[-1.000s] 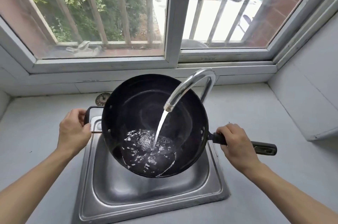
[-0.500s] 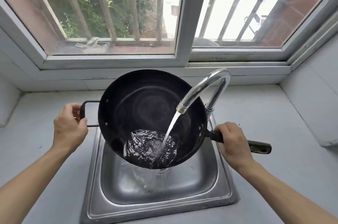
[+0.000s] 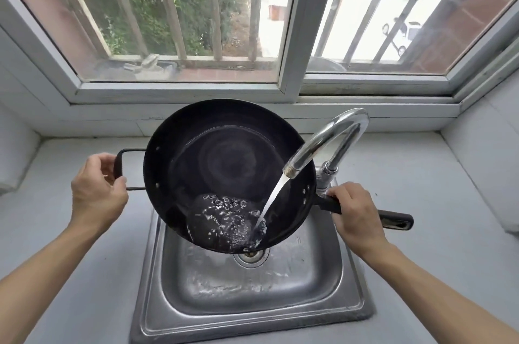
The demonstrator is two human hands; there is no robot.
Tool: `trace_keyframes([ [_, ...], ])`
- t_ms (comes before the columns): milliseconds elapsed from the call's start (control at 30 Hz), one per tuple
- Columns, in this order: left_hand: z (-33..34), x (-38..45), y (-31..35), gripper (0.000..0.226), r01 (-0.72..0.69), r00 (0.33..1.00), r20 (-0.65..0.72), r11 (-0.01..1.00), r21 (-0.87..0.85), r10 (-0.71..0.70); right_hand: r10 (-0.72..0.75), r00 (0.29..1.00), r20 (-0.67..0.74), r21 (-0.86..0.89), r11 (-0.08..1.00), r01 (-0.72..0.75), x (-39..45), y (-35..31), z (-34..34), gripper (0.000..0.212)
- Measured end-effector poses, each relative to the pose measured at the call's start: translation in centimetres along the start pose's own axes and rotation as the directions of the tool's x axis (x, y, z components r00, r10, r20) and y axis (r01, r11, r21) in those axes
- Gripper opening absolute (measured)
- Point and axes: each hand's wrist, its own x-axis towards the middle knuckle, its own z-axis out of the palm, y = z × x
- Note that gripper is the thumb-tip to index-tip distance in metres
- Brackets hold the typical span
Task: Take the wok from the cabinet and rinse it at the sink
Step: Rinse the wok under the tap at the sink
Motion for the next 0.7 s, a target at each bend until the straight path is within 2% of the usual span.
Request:
trace_keyframes([
  [167, -0.8, -0.5, -1.0, 0.037, -0.034, 0.997, 0.072, 0.997, 0.073, 0.029, -0.042, 0.995, 0.095, 0.049, 0.998, 0.037, -0.1, 0.2, 0.1, 0.046],
  [367, -1.0, -2.0, -2.3, 0.035, 0.000, 0.987, 0.162, 0.990, 0.142, -0.023, -0.051, 0.972, 0.228, 0.089, 0.996, 0.032, -1.5, 0.7, 0.9, 0.048],
  [700, -0.7, -4.1, -2.4, 0.035, -0.025, 0.972, 0.235, 0.979, 0.202, -0.023, -0.040, 0.941, 0.336, 0.117, 0.993, 0.000, -4.2, 1.4, 2.4, 0.048],
])
